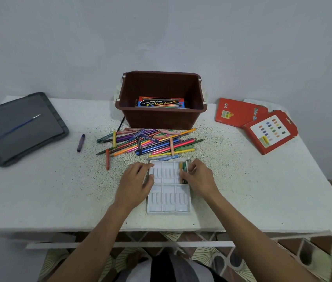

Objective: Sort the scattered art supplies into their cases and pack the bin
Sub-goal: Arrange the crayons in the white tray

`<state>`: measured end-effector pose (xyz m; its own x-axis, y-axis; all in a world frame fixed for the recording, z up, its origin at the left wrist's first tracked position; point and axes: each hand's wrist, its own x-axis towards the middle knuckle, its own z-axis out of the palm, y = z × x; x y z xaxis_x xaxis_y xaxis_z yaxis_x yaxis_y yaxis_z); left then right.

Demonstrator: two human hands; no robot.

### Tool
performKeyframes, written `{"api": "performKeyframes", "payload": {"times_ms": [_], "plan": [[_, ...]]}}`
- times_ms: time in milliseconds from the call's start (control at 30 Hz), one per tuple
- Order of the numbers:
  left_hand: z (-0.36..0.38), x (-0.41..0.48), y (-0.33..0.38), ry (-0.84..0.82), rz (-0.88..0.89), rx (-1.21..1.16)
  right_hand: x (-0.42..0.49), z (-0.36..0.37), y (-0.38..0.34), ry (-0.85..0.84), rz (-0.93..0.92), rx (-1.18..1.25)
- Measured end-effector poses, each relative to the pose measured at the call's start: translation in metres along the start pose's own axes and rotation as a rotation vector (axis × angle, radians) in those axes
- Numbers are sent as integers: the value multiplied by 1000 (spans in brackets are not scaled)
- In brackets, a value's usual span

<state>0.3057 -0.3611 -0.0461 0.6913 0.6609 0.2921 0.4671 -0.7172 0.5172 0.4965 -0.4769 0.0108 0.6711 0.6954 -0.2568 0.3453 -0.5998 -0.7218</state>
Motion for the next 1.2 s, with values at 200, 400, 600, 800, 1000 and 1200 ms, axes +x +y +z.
{"api": "performKeyframes", "payload": {"times_ms": [200, 400, 600, 800, 1000, 1200], "plan": [[1, 0, 0, -7, -3, 1, 15, -10, 0, -111, 80, -45], [0, 0, -1, -11, -5, 11, 25, -18, -6, -79, -23, -127], [1, 0, 0, -10, -6, 13, 42, -12, -4, 5, -387, -446], [0, 1, 1, -4, 1, -1, 57, -15, -10, -72, -549, -588], [0, 0, 0, -3, 0, -10, 66, -25, -5, -133, -572, -645], [0, 1, -1, 0, 1, -15, 62, -25, 3, -65, -630, -663]]}}
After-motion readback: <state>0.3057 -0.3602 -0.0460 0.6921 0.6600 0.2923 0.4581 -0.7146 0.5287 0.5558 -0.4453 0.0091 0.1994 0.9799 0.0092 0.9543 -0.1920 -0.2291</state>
